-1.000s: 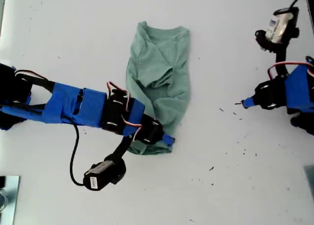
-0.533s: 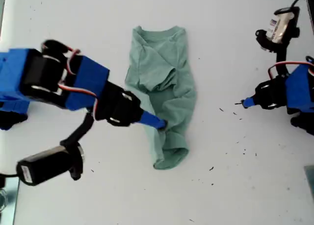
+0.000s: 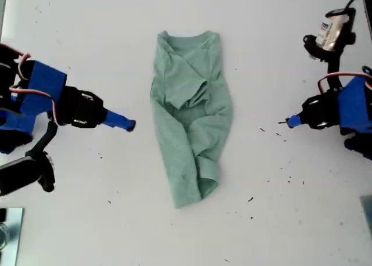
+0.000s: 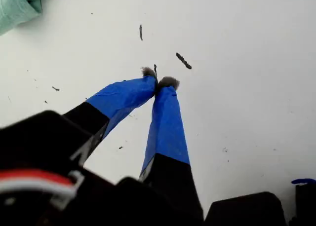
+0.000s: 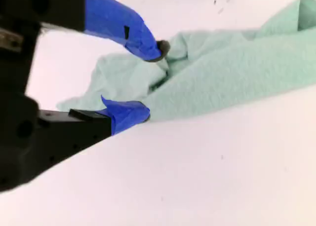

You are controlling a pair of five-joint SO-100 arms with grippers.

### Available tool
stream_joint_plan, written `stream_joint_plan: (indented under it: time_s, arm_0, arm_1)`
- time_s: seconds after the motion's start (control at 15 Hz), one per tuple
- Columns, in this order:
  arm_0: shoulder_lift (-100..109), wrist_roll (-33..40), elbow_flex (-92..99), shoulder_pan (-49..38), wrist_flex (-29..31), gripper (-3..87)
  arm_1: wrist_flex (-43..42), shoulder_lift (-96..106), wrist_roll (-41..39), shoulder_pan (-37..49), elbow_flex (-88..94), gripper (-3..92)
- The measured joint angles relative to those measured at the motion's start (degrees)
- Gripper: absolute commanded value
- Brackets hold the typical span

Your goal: Fold t shirt

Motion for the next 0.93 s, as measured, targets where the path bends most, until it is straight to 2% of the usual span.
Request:
stream_joint_plan:
  time_s: [0.07,0.2,0.4,0.47,0.53,0.6,0.67,0.8,0.93]
  arm_0:
    - [8.0,-2.2,9.9,-0.4,-1.3,3.4]
    - [23.7,-6.0,25.6,-2.6,-0.8,2.0]
    - [32.3,-8.8,30.8,-2.3,1.6,-0.2]
    - [27.3,-9.0,26.5,-2.2,3.1,5.9]
    - [18.5,-8.9,17.8,-1.0,5.2,23.0]
    - [7.6,-7.8,6.2,1.3,8.4,26.1]
    - [-4.3,-6.1,-7.2,4.2,11.2,27.8]
    - [-25.8,-4.0,-32.1,9.6,12.9,29.7]
    - [-42.5,-3.3,-48.8,13.4,13.4,30.9]
  arm_1:
    - [0.0,0.0,0.1,0.0,0.1,2.5]
    - [0.0,0.1,0.4,0.0,1.1,2.5]
    - [-0.1,-0.6,1.6,0.0,1.2,2.6]
    - [-0.3,-3.8,1.8,-0.1,-1.2,19.4]
    - [0.1,-11.7,1.8,-1.0,-8.3,25.8]
    - [1.8,-22.9,1.4,-2.3,-19.4,30.4]
    - [4.7,-35.8,0.5,-4.3,-33.1,31.6]
    - [9.5,-59.3,-0.2,-8.5,-60.5,31.4]
    - [10.8,-72.9,1.8,-12.3,-76.7,31.0]
